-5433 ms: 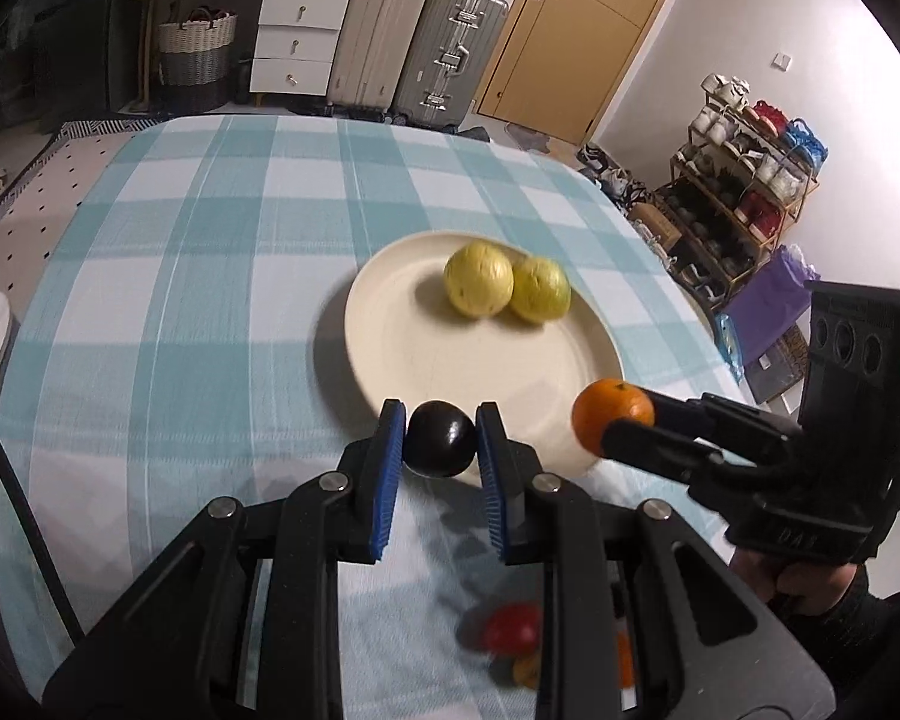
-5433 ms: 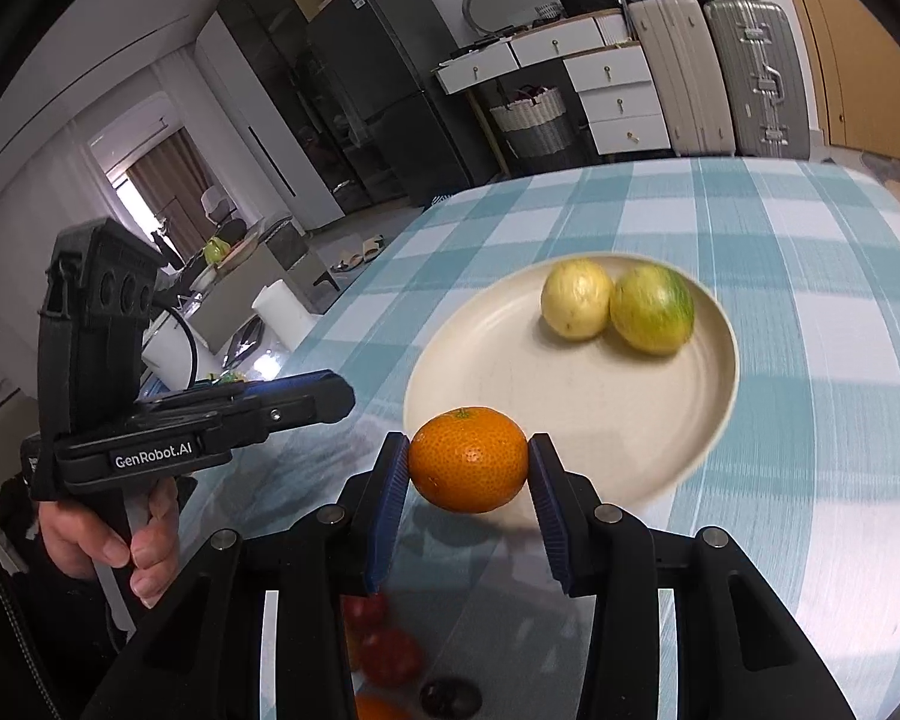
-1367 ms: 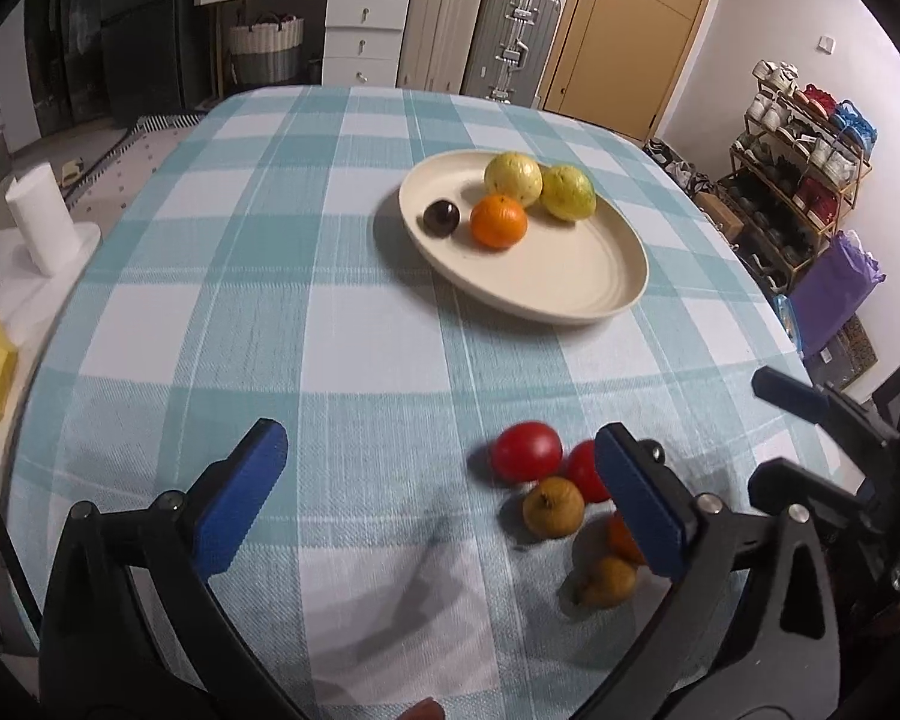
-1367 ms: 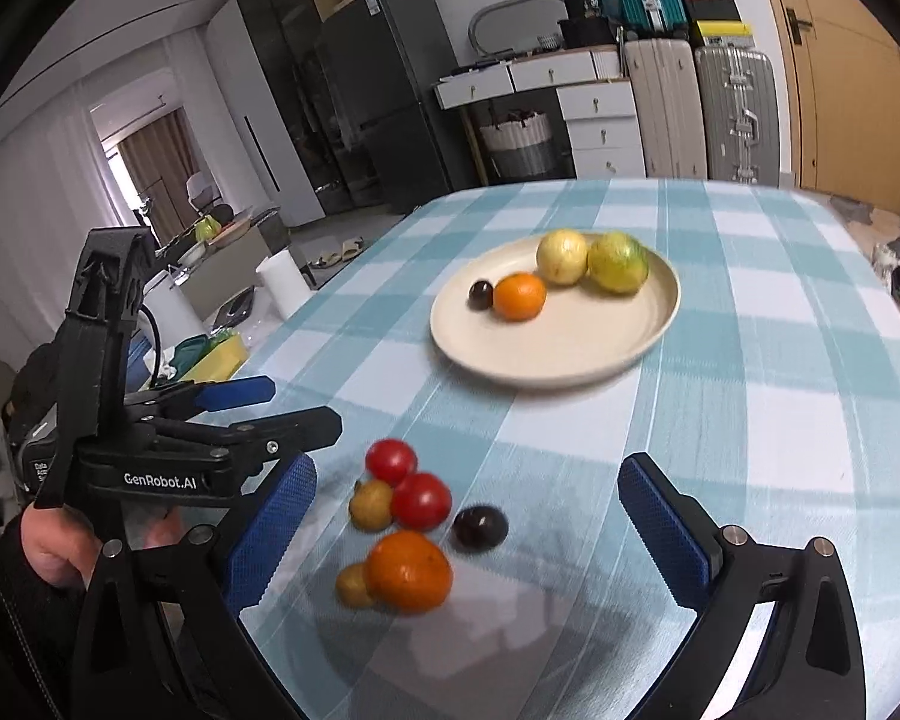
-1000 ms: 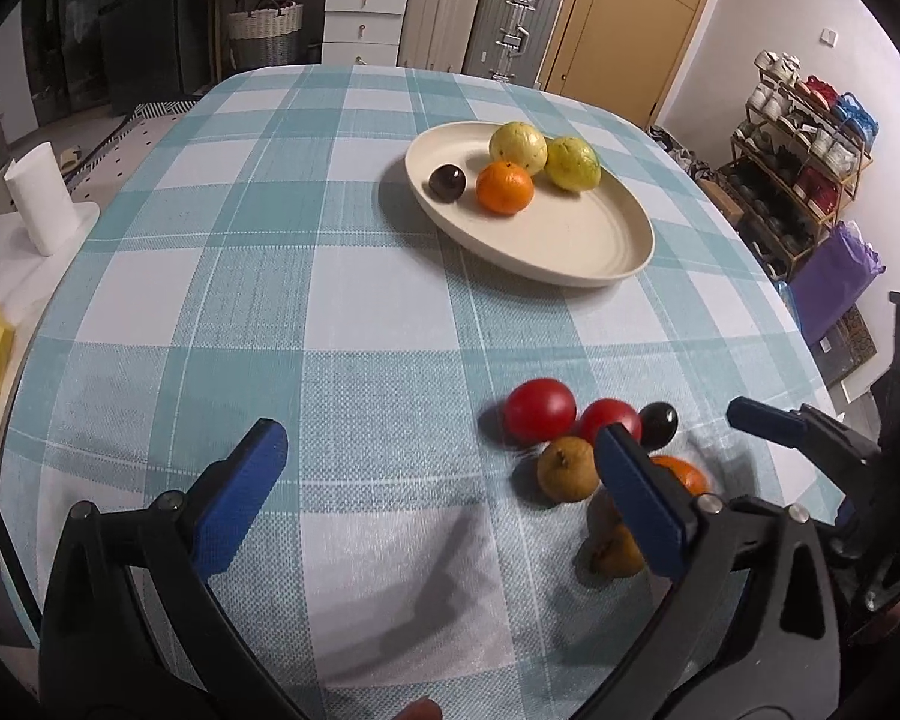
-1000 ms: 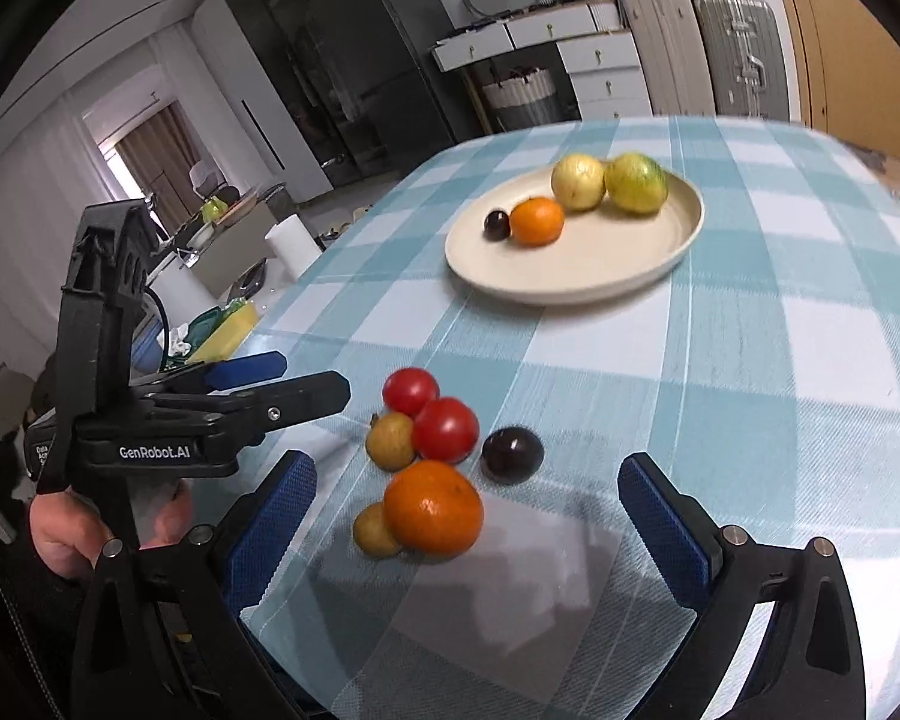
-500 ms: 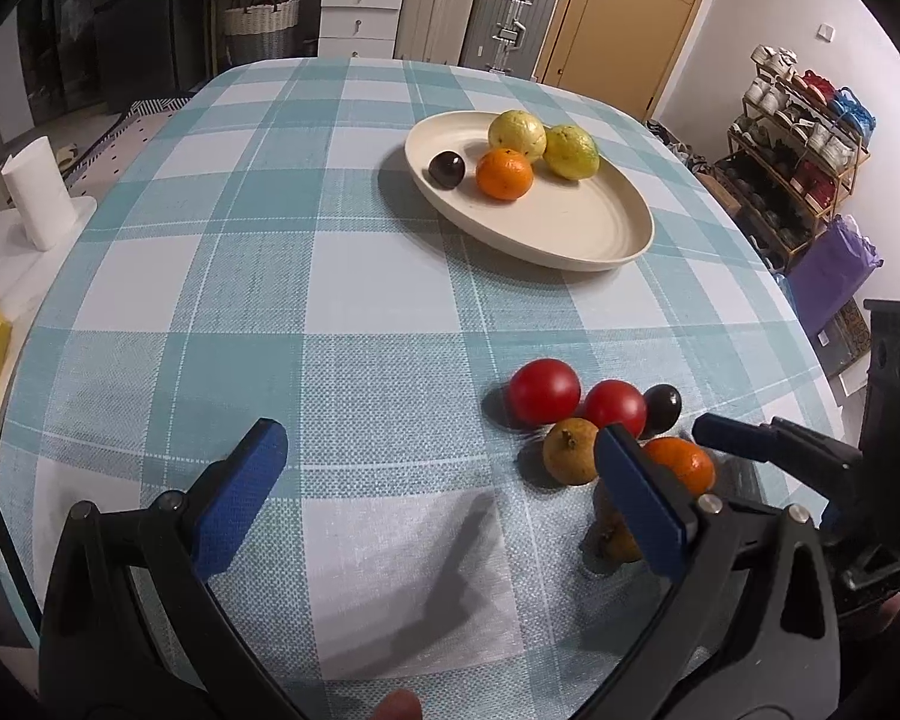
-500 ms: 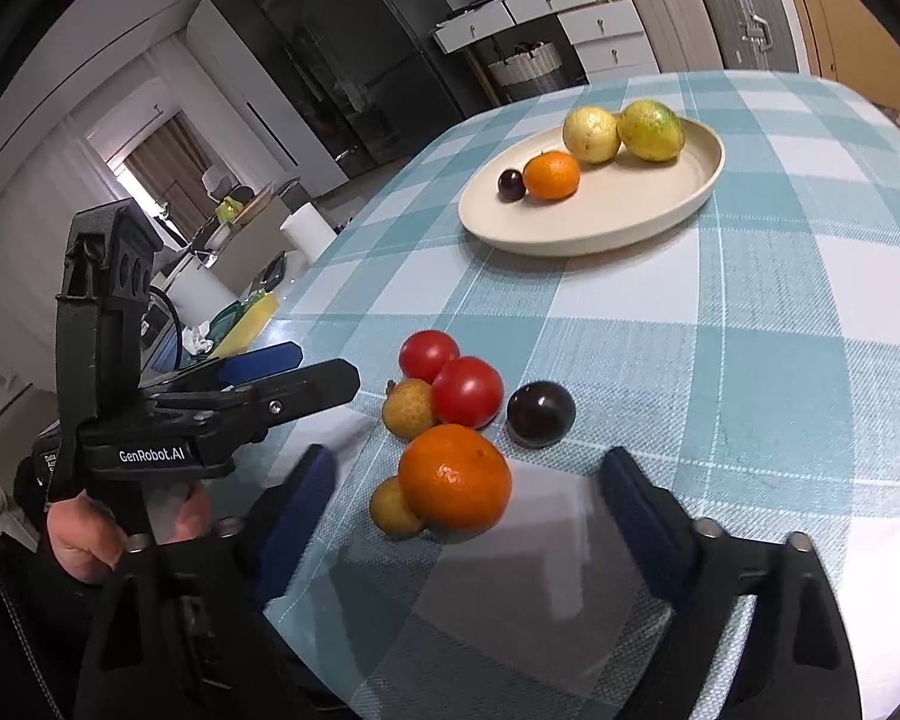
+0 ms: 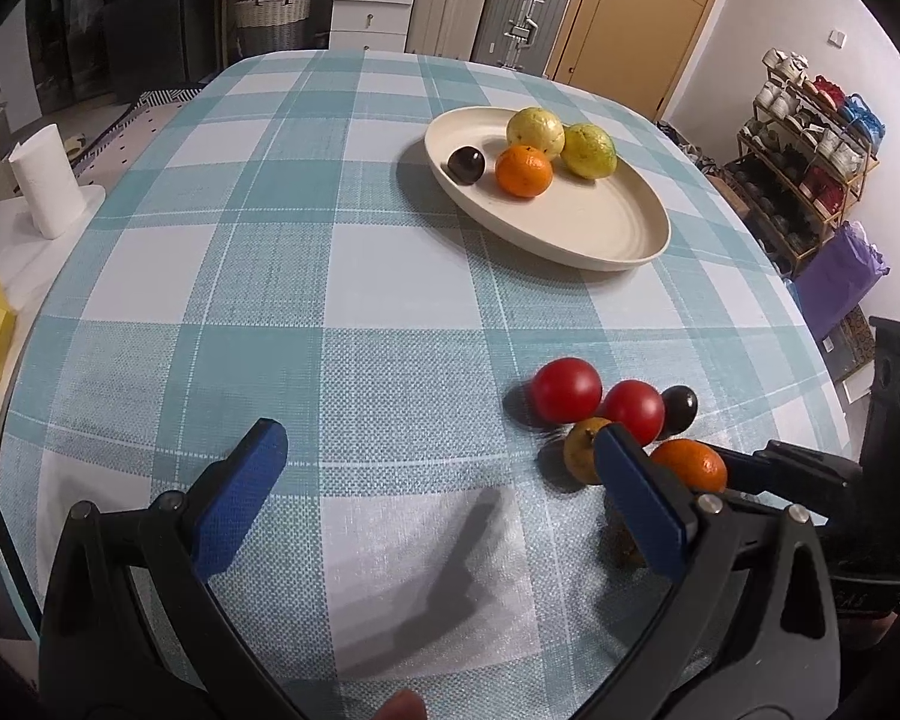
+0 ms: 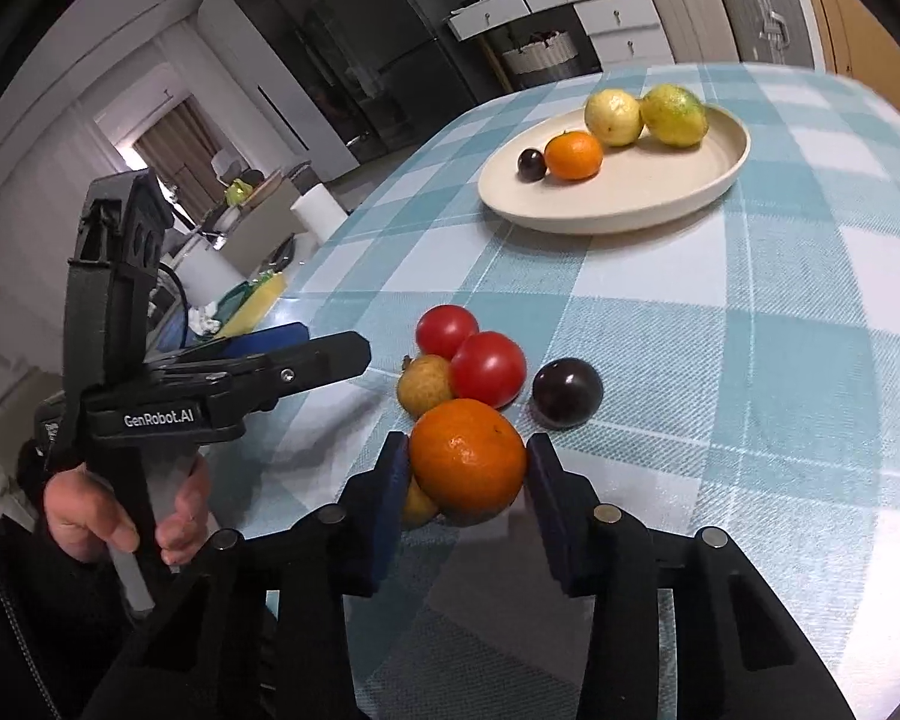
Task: Organize fruits
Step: 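Move both tools toward the orange mandarin and red tomatoes on the cloth, then grasp the orange mandarin with the right tool while the left tool grasps a red tomato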
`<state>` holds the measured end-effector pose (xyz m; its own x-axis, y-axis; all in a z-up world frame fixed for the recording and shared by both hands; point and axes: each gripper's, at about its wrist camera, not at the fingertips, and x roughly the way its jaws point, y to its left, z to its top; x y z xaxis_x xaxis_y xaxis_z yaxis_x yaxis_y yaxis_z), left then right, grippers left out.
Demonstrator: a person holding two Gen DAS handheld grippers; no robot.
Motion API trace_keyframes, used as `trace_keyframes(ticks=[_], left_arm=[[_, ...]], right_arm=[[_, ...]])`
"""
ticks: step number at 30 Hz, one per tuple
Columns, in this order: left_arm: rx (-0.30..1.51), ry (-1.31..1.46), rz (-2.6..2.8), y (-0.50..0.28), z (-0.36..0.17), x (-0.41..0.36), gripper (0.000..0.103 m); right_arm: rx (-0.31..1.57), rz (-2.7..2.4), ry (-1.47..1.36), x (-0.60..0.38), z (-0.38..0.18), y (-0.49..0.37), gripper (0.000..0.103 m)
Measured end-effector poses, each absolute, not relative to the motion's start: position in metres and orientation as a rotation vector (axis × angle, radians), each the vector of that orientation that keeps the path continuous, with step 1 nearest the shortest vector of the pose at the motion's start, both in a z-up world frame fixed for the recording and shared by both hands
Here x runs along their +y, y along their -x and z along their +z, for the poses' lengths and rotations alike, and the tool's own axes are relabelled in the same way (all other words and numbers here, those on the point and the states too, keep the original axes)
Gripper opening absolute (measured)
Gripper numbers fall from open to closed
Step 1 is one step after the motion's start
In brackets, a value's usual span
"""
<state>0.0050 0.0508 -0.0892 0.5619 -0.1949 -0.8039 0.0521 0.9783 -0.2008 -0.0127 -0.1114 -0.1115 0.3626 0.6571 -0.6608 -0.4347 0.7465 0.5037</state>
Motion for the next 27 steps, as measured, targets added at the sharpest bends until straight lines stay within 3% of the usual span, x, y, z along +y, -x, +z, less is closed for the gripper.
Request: trace_keyframes(ticks=[27], left_arm=[[1.031,0.167,-0.203,-0.045,-0.097,0.027,0.102]], right_arm=[[0.849,0.724,-0.330,-0.144,-0.093,0.013,0.040]])
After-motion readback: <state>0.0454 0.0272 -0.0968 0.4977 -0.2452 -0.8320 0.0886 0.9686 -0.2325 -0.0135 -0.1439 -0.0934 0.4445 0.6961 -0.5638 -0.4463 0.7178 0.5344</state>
